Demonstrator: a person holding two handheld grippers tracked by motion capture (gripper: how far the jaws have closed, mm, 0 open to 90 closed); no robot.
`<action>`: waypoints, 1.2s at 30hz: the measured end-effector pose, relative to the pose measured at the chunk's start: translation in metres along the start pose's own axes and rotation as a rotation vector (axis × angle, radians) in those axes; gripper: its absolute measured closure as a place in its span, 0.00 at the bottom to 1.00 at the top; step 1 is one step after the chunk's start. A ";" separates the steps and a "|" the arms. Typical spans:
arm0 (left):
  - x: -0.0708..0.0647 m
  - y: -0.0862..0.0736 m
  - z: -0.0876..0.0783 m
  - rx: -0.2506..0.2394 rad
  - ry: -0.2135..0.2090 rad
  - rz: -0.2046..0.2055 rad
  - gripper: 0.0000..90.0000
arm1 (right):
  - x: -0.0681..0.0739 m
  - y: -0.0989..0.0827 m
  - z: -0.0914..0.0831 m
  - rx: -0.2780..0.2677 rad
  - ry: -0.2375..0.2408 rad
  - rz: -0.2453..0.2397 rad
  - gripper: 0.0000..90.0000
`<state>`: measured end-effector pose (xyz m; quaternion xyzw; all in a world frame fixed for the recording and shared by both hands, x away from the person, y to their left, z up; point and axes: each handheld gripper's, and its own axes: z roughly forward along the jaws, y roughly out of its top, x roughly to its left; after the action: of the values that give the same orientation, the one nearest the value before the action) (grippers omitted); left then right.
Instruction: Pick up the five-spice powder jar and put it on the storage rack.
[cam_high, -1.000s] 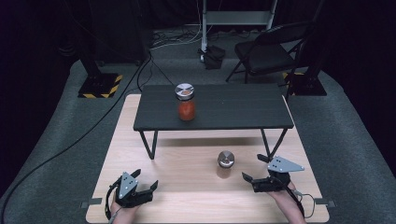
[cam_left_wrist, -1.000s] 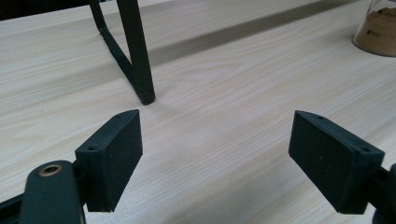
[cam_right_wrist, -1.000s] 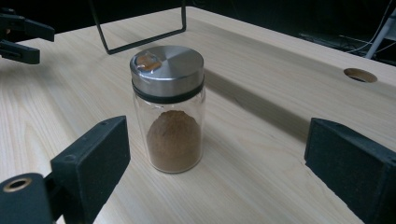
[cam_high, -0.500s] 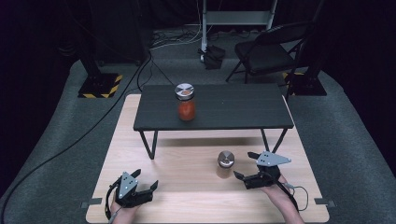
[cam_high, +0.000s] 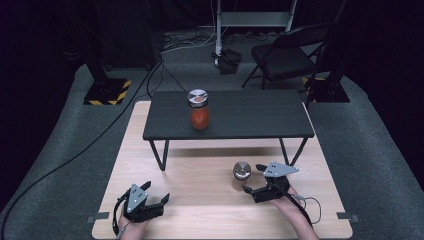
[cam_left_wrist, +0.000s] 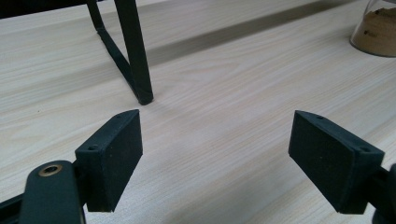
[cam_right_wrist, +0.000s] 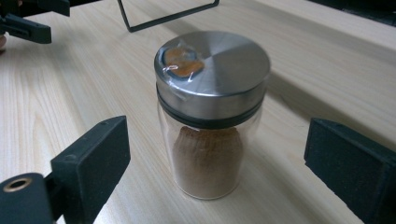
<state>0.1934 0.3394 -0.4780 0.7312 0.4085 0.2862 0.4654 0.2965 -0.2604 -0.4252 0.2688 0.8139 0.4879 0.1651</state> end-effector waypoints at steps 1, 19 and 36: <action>0.000 0.000 0.000 -0.001 0.000 0.000 0.20 | 0.001 0.001 0.003 0.009 -0.001 0.000 0.08; 0.000 0.000 0.000 0.001 -0.003 0.001 0.20 | 0.007 -0.002 0.027 0.009 -0.011 0.021 0.20; 0.001 0.000 0.001 0.000 -0.005 -0.001 0.20 | 0.015 0.006 0.032 0.046 -0.050 0.013 0.33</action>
<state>0.1943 0.3398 -0.4780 0.7319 0.4076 0.2841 0.4664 0.3034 -0.2262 -0.4349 0.2900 0.8188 0.4632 0.1760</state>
